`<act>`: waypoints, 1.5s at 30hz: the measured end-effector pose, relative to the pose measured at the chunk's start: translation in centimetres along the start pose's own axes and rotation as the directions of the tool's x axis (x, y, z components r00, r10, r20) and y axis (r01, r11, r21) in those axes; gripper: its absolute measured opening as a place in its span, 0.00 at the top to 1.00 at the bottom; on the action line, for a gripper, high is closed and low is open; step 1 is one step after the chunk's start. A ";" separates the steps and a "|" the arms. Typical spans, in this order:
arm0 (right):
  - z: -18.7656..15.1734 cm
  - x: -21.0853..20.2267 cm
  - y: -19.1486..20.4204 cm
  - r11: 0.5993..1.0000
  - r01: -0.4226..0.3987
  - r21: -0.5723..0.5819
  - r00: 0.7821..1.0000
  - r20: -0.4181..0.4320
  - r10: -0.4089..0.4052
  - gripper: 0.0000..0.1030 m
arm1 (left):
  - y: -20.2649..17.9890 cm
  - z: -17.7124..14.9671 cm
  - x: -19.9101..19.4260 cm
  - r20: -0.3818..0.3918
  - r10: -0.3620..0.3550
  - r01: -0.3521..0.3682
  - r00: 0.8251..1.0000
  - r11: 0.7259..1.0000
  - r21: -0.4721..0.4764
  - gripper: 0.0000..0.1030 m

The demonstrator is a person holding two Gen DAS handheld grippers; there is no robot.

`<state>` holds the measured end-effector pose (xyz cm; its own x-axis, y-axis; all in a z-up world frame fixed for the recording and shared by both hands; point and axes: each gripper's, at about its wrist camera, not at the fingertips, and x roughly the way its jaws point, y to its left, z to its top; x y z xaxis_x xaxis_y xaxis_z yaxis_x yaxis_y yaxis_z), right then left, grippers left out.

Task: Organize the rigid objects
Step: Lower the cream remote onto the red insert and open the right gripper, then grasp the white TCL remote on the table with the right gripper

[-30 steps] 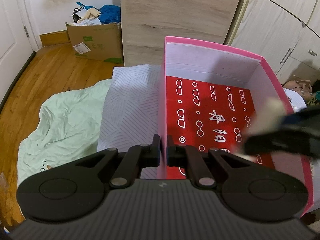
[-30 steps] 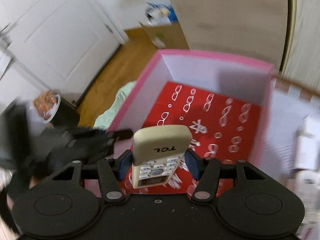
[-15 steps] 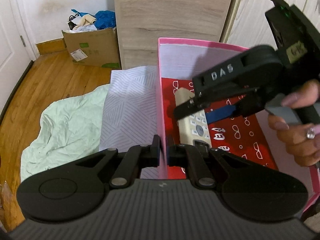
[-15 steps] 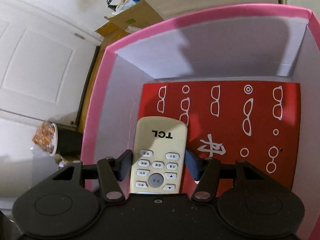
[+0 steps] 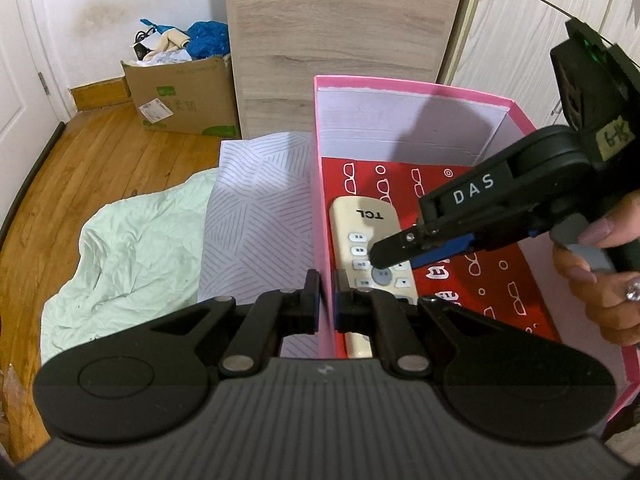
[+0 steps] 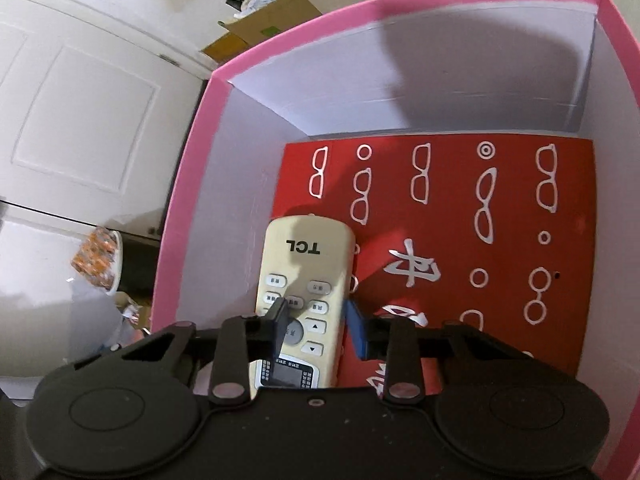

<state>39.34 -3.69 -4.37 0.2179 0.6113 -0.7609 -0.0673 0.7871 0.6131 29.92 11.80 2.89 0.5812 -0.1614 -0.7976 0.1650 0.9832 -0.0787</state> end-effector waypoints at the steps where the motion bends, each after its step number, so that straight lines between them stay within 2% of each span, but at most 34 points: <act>1: 0.0 0.0 0.1 1.000 0.000 -0.011 1.000 0.004 0.000 0.64 | 0.1 0.0 0.0 -0.002 0.000 0.000 1.000 1.000 -0.006 0.95; 6: 0.1 -0.4 0.9 0.998 0.006 -0.060 1.000 0.013 -0.005 0.64 | -0.3 0.0 0.1 -0.006 0.018 -0.018 1.000 1.000 -0.005 0.96; 8: 0.2 -1.4 1.9 0.992 0.019 -0.126 1.000 0.010 -0.017 0.63 | -0.5 0.0 0.1 -0.004 0.028 -0.028 1.000 1.000 0.004 0.96; 15: -1.8 -10.0 3.7 0.959 -0.037 -0.281 0.995 0.074 0.060 0.62 | -0.2 0.0 0.2 -0.007 0.020 -0.020 1.000 1.000 -0.003 0.96; 20: -4.9 -16.6 1.1 0.938 0.071 -0.339 0.986 0.167 -0.014 0.62 | -0.3 0.0 0.2 -0.009 0.022 -0.022 1.000 1.000 0.004 0.96; 25: -8.2 -20.0 -3.6 0.921 0.227 -0.317 0.949 0.286 -0.135 0.61 | -0.5 0.1 0.3 -0.018 0.033 -0.033 0.999 0.999 0.012 0.96; 29: -8.9 -19.1 -7.3 0.883 0.374 -0.285 0.910 0.295 -0.290 0.60 | -0.5 -0.1 0.2 -0.008 0.024 -0.024 1.000 1.000 0.015 0.96; 30: -8.7 -18.8 -7.8 0.872 0.395 -0.288 0.904 0.292 -0.313 0.59 | -0.4 -0.1 0.2 -0.008 0.022 -0.022 1.000 1.000 0.013 0.96; 32: -8.9 -17.8 -8.9 0.846 0.439 -0.302 0.889 0.281 -0.362 0.50 | -0.3 -0.1 0.2 -0.009 0.020 -0.020 1.000 1.000 0.007 0.96; 35: -9.0 -16.7 -10.3 0.817 0.487 -0.310 0.871 0.244 -0.427 0.49 | -0.3 -0.1 0.1 -0.009 0.023 -0.023 1.000 1.000 0.013 0.96; 39: -9.8 -16.3 -11.6 0.809 0.482 -0.335 0.876 0.203 -0.438 0.48 | -0.4 0.0 0.2 -0.007 0.026 -0.026 1.000 0.999 0.028 0.96; 43: -9.5 -16.0 -12.1 0.824 0.464 -0.325 0.886 0.195 -0.422 0.34 | -0.4 0.0 0.2 -0.009 0.020 -0.020 1.000 0.999 0.035 0.95; 45: -9.0 -15.6 -12.3 0.837 0.450 -0.310 0.892 0.187 -0.411 0.32 | -0.6 0.0 0.3 -0.009 0.021 -0.021 1.000 0.999 0.038 0.95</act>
<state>27.99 -22.17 -1.98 0.4037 0.2069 -0.8912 -0.2600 0.9599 0.1051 29.96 11.20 2.73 0.5774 -0.1401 -0.8043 0.1831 0.9823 -0.0396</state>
